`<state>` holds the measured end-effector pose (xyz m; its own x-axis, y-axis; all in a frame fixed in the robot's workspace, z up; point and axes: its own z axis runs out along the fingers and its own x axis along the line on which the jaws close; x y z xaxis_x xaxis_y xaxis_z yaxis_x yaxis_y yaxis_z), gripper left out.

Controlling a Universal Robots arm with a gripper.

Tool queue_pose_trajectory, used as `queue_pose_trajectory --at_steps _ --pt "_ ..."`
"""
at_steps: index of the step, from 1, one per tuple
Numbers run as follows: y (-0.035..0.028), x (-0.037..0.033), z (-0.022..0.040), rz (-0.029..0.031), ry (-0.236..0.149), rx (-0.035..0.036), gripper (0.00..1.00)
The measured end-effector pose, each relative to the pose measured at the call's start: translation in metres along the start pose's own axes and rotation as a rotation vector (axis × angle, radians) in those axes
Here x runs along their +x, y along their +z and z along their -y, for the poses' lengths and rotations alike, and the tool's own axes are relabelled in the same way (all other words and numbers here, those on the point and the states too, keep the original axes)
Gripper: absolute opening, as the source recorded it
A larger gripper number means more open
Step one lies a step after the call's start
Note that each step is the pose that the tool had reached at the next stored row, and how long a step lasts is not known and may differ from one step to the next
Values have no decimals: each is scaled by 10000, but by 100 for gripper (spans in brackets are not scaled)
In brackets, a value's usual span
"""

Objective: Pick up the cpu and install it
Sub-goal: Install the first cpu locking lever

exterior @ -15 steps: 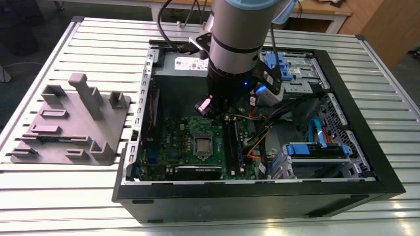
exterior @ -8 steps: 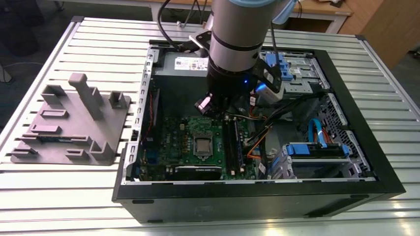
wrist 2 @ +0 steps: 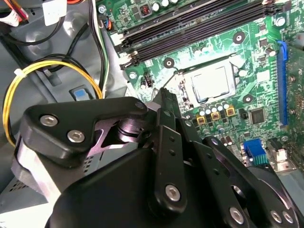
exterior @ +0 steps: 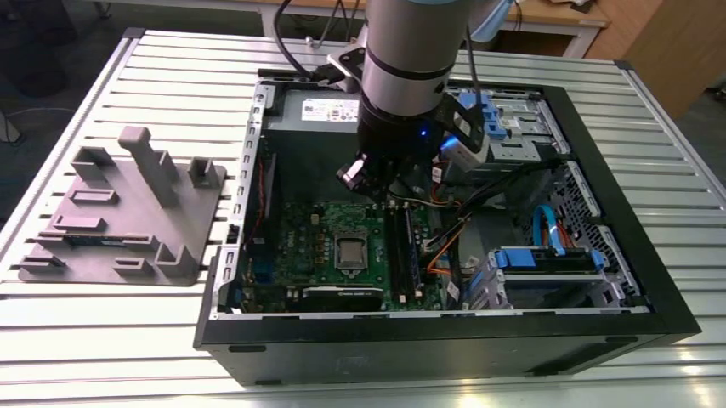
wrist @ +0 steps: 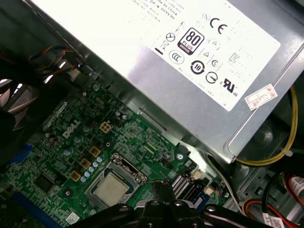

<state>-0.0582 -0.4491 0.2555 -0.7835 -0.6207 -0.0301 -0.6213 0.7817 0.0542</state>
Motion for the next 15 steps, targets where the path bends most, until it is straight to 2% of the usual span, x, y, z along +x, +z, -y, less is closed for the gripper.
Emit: queue_pose_trajectory --at_steps 11,15 --pt "-13 -39 -51 6 38 -2 10" --pt "-11 -50 -64 43 39 -48 10"
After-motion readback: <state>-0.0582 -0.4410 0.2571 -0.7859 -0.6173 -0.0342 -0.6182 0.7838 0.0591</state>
